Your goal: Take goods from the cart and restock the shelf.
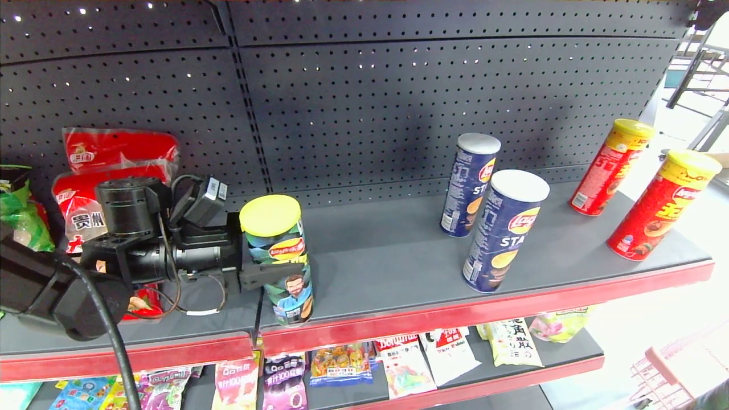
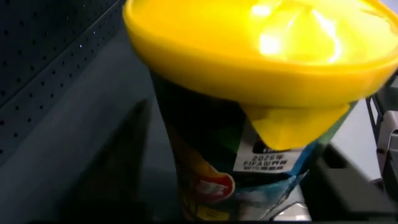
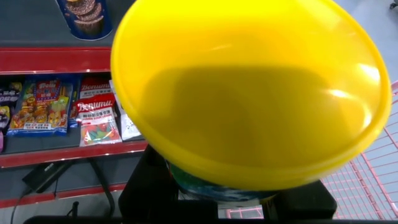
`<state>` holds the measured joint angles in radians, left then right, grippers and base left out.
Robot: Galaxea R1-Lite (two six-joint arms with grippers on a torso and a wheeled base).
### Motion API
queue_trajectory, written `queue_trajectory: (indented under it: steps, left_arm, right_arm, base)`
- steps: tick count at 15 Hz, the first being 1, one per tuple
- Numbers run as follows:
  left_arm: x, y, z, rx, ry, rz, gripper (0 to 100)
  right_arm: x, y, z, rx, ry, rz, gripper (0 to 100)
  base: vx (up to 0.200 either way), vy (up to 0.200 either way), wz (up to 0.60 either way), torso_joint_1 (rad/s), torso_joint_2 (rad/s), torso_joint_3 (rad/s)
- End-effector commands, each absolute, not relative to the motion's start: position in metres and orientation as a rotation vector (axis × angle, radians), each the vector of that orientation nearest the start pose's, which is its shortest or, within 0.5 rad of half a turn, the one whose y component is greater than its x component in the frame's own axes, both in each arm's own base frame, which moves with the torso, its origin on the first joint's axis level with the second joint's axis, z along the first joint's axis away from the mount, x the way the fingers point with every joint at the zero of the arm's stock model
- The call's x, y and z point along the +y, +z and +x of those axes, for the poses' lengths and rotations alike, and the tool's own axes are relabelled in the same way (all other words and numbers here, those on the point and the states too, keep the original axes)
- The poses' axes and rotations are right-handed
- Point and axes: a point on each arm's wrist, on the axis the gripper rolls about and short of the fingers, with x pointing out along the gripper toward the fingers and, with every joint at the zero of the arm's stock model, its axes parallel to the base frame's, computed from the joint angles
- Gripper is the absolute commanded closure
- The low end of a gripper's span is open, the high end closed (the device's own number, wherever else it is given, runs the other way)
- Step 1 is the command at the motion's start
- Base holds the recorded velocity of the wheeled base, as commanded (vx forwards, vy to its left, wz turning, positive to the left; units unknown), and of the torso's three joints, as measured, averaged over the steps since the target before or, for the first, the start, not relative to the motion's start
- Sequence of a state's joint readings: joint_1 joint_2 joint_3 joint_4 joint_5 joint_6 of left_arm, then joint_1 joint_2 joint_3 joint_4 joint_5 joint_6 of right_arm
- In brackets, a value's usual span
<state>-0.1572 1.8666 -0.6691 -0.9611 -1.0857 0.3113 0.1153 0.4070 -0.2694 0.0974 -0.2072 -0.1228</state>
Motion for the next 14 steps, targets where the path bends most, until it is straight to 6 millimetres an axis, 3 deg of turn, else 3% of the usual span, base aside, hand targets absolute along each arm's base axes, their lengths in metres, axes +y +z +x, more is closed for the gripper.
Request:
queue_trajectory:
  steps: [1,6,8,14]
  left_arm:
    - [-0.068,0.13,0.303,0.027,-1.254,0.159,0]
    - [-0.063,0.135,0.3,0.011,-1.18,0.178,0]
    - [-0.058,0.136,0.289,0.024,-1.17,0.17,0]
    - [-0.032,0.137,0.274,0.04,-1.096,0.161,0]
  right_arm:
    - [-0.004,0.146,0.008,0.236,-0.077,-0.161,100]
    - [-0.004,0.147,0.008,0.233,-0.078,-0.159,100]
    - [-0.004,0.147,0.008,0.233,-0.077,-0.161,100]
    - [-0.004,0.147,0.008,0.231,-0.078,-0.16,100]
  base:
    - [0.0,0.0,0.0,0.0,0.0,0.0]
    - [0.0,0.0,0.0,0.0,0.0,0.0]
    - [0.0,0.0,0.0,0.0,0.0,0.0]
    - [0.0,0.0,0.0,0.0,0.0,0.0]
